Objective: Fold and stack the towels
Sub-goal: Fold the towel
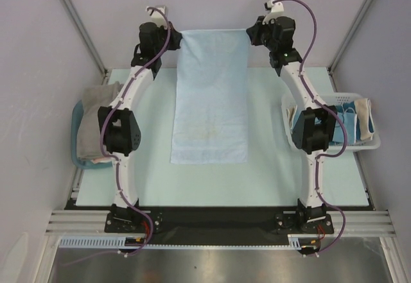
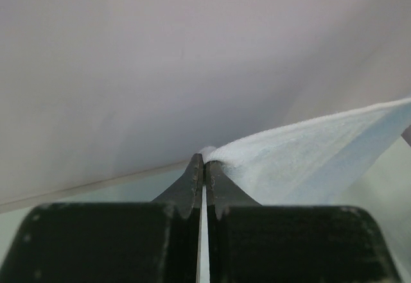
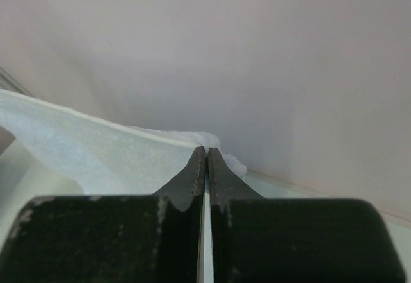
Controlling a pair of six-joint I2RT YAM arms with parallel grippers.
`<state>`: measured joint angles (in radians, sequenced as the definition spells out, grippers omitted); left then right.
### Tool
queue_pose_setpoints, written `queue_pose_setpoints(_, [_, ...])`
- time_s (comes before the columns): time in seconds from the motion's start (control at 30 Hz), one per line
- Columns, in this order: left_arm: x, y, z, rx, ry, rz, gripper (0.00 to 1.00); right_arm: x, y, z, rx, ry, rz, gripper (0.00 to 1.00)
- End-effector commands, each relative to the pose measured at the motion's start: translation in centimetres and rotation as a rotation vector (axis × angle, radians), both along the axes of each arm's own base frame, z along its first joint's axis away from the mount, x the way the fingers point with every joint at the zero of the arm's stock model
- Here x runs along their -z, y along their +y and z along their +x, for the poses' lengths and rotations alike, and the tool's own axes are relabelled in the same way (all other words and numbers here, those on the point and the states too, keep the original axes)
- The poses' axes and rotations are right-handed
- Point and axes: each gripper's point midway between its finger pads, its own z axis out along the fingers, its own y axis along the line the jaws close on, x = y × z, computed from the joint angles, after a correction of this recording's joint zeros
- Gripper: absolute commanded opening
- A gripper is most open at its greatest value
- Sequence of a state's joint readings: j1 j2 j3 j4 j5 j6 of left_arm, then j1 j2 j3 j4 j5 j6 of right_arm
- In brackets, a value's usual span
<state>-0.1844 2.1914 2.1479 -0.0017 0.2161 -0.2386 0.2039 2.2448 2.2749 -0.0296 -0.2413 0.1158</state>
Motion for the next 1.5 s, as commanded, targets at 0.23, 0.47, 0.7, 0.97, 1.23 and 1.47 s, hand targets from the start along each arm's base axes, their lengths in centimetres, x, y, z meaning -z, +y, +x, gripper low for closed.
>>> queue_pose_setpoints(0.23, [3.7, 3.4, -4.5, -0.115, 0.063, -0.01, 0.0, 3.7, 0.3, -5.1, 0.027, 0.109, 0.026, 0.0])
queue_pose_setpoints(0.47, [5.9, 4.6, -9.1, -0.19, 0.138, -0.029, 0.0, 7.0, 1.2, -10.5, 0.033, 0.217, -0.014, 0.0])
queue_pose_setpoints(0.7, [11.1, 3.9, -13.4, -0.252, 0.269, -0.01, 0.0, 11.3, 0.6, -15.4, 0.063, 0.342, -0.023, 0.0])
queue_pose_setpoints(0.97, [15.3, 2.1, -17.4, -0.287, 0.375, 0.005, 0.01, 14.2, 0.5, -19.4, 0.044, 0.424, -0.027, 0.0])
queue_pose_setpoints(1.23, [16.5, 2.4, -19.4, -0.313, 0.427, 0.022, 0.0, 17.3, 1.0, -22.5, 0.033, 0.554, -0.025, 0.0])
queue_pose_setpoints(1.47, [14.8, 2.8, -20.4, -0.317, 0.445, 0.071, 0.0, 14.6, 0.5, -23.1, 0.052, 0.532, -0.009, 0.0])
